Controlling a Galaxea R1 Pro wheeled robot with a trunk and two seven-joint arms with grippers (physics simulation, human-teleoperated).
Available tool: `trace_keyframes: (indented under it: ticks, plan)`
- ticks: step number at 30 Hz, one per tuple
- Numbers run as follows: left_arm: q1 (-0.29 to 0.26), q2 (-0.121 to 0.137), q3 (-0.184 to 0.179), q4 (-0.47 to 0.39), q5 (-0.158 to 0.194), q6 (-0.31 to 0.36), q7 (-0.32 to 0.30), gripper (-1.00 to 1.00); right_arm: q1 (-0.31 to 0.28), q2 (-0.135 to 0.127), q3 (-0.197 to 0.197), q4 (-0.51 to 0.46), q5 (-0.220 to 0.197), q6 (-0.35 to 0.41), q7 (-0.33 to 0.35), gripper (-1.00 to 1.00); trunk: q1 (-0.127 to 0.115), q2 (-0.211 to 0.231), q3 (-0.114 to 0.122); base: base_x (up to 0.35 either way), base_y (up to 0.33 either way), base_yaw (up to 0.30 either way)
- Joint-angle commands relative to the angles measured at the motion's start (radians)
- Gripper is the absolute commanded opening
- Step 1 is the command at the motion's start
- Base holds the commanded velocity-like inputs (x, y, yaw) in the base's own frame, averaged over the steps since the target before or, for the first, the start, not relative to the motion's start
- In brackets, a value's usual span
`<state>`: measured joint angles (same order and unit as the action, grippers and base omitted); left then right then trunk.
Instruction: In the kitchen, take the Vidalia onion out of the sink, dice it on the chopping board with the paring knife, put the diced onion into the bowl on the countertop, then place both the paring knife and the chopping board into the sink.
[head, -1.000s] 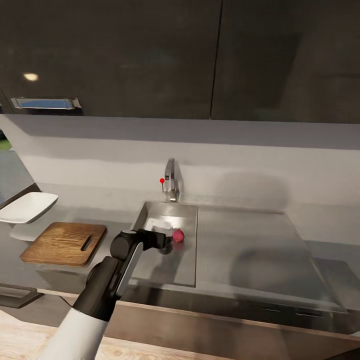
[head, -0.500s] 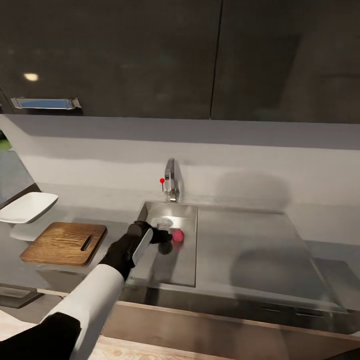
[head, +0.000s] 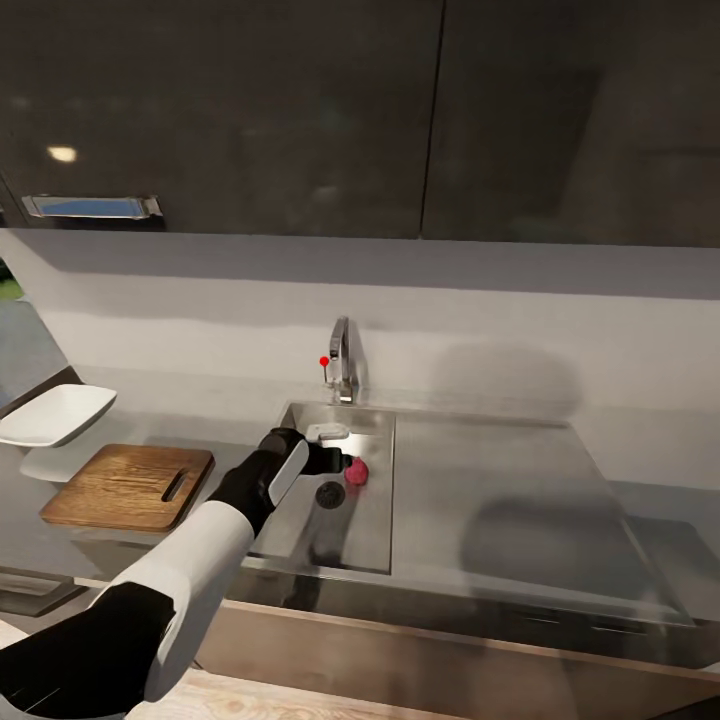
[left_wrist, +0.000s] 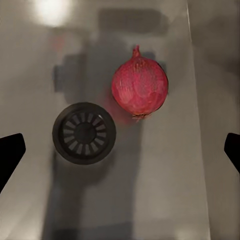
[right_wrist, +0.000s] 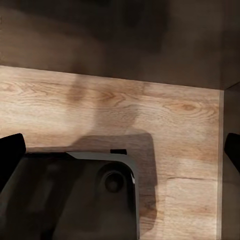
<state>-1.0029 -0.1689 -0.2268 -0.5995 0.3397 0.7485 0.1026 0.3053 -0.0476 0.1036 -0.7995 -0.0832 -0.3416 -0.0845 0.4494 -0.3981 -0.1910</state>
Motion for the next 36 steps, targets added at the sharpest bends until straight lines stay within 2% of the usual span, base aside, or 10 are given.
trace_keyframes:
  ticks: [1,11,26,36]
  plan:
    - [-0.001,0.001,-0.004,-0.001,0.011,0.003,0.010,1.00,0.000,-0.002,0.007,-0.001,-0.009,-0.002,-0.008,1.00,0.001,-0.002,-0.002,0.000,0.000,0.000]
    - [0.004,0.011,-0.009,-0.002,0.012,0.000,0.002,1.00,0.000,-0.003,0.006,-0.001,-0.009,-0.001,-0.008,1.00,0.001,-0.002,-0.002,0.019,-0.016,0.000]
    - [0.004,0.013,-0.009,0.011,0.011,0.001,0.000,1.00,0.000,-0.003,0.004,-0.001,-0.013,0.004,-0.011,1.00,0.001,-0.002,-0.002,0.178,-0.158,0.000]
    - [0.004,0.019,-0.009,0.011,0.010,0.000,0.000,1.00,0.000,-0.003,0.003,-0.001,-0.013,0.004,-0.011,1.00,0.001,-0.002,-0.015,0.011,-0.010,0.000]
